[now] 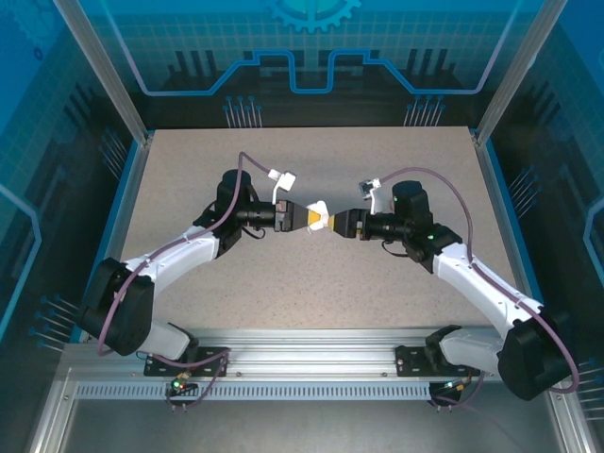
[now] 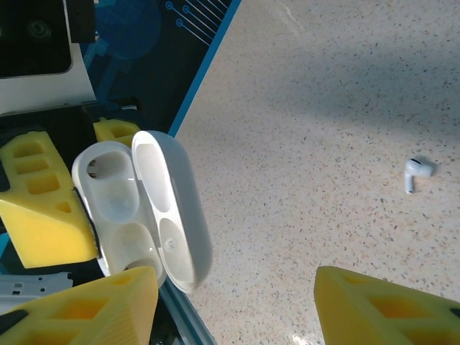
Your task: Insert wireless bluetooth earbuds into charging case
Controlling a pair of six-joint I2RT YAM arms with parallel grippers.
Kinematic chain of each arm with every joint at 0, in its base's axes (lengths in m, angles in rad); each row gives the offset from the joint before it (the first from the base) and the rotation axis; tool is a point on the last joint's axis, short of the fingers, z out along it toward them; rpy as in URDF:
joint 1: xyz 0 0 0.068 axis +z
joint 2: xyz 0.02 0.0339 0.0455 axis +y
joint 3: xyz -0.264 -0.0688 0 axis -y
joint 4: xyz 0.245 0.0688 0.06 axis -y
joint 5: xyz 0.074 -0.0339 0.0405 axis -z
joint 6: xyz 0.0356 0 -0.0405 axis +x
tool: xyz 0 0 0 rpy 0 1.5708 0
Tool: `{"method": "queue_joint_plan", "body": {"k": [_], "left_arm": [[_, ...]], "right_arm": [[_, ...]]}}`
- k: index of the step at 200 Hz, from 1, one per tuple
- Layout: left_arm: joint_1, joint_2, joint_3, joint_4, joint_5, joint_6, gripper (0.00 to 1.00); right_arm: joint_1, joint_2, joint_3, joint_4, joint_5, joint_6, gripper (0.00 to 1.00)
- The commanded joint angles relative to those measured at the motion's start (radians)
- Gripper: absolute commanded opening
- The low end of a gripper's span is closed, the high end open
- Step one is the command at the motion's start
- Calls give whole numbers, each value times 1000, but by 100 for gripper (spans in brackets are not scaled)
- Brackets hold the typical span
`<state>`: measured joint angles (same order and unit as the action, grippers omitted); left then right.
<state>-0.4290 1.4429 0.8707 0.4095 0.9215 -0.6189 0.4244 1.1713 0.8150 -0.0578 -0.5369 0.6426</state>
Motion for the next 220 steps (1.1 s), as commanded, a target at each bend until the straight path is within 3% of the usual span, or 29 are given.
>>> {"method": "queue_joint_plan", "body": {"k": [1, 87, 154, 200, 220], "left_arm": [[4, 1, -13, 46, 5, 6, 0], [4, -1, -12, 59, 8, -4, 0], [4, 17, -24, 87, -1, -20, 0], [18, 13, -21, 50, -78, 0, 63], [52, 3, -16, 31, -88, 13, 79]], "right_arm": [[14, 8, 35, 10, 22, 8, 59], [53, 81, 85, 24, 34, 8, 44], [65, 103, 118, 20, 34, 1, 1], [65, 127, 184, -105, 130, -75, 0], [53, 157, 218, -173, 186, -152, 0]]}}
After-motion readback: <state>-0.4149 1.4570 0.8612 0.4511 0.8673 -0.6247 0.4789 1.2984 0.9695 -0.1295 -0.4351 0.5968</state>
